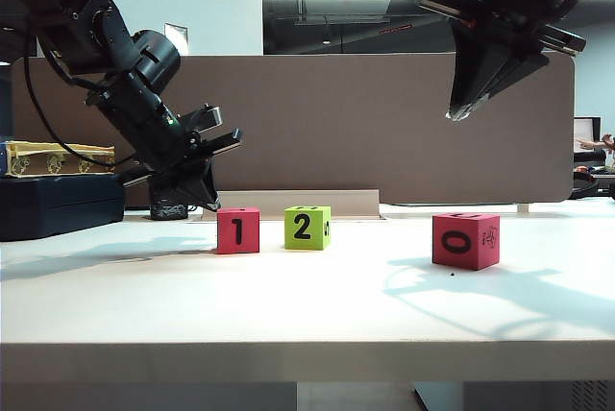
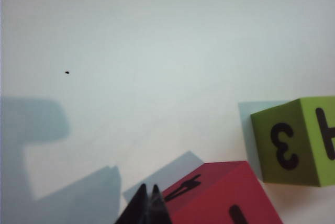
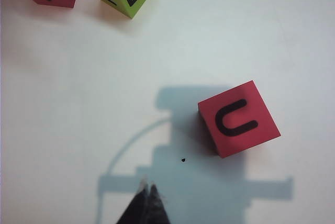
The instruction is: Select the appropriate blocks from the scattered letter blocks on the table and arrange them in a row to spell out "THU".
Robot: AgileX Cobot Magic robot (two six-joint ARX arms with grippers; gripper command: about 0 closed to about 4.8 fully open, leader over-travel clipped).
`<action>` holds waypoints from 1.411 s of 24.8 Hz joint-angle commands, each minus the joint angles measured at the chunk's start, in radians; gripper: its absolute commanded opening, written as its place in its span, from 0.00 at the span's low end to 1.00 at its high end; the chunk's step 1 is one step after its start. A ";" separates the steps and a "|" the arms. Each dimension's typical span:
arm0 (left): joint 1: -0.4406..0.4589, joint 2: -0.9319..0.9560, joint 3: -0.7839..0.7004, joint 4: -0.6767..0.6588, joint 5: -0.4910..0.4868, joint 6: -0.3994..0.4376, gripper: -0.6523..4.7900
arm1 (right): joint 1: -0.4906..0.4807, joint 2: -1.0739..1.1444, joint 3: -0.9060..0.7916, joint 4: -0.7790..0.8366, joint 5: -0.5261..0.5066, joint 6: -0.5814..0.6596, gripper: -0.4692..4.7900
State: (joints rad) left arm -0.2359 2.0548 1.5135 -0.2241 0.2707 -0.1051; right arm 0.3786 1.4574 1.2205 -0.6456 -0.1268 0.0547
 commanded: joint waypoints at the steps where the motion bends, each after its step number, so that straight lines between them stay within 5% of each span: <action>1: 0.000 -0.003 0.012 -0.038 0.023 0.002 0.11 | 0.001 -0.003 0.006 0.007 0.002 0.002 0.08; 15: -0.001 -0.006 0.012 -0.210 0.155 0.047 0.11 | 0.001 -0.003 0.006 0.007 0.002 0.002 0.08; 21: 0.000 -0.007 0.030 -0.207 0.022 0.056 0.11 | 0.001 -0.003 0.006 -0.003 0.002 0.002 0.08; 29: -0.006 -0.003 0.029 -0.116 0.048 0.072 0.11 | 0.003 -0.003 0.006 -0.004 -0.011 0.013 0.08; 35: -0.007 -0.003 0.029 -0.088 0.048 0.072 0.11 | 0.017 -0.003 0.006 -0.004 -0.165 0.033 0.08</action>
State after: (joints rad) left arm -0.2413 2.0552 1.5387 -0.3248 0.3134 -0.0376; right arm 0.3828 1.4574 1.2205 -0.6552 -0.2714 0.0807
